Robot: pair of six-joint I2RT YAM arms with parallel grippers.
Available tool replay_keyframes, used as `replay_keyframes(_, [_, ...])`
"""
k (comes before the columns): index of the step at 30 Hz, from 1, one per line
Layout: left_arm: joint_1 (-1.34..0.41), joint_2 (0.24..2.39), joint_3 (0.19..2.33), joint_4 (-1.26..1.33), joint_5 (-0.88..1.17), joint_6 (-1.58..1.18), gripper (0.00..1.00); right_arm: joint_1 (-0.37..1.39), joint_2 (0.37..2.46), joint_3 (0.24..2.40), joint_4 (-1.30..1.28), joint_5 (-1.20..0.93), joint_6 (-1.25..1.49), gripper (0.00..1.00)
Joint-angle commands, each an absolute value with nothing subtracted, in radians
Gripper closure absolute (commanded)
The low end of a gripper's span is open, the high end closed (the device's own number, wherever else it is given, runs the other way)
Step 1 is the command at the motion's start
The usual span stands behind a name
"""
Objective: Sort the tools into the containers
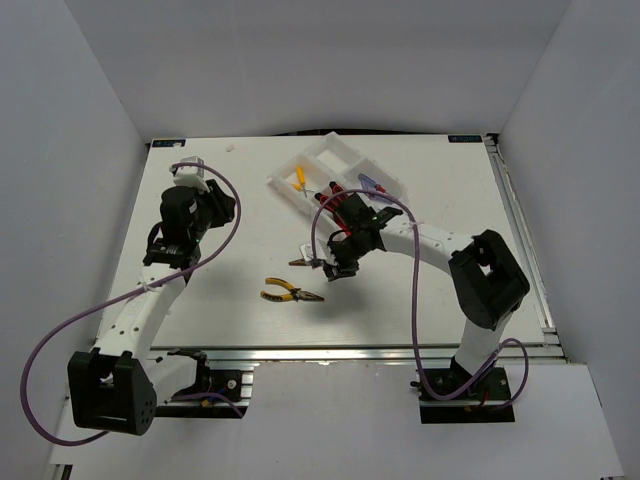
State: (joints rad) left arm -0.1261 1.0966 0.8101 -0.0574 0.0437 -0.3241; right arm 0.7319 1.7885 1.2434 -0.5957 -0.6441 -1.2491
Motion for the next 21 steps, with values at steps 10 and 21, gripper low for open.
replay_keyframes(10, [-0.120, 1.062, 0.841, -0.068, 0.046, -0.311, 0.52, 0.742, 1.948, 1.316, -0.351, -0.367, -0.937, 0.50])
replay_keyframes(21, [-0.118, 1.058, 0.841, -0.066, 0.055, -0.310, 0.52, 0.741, 1.942, 1.298, -0.301, -0.315, -0.888, 0.53])
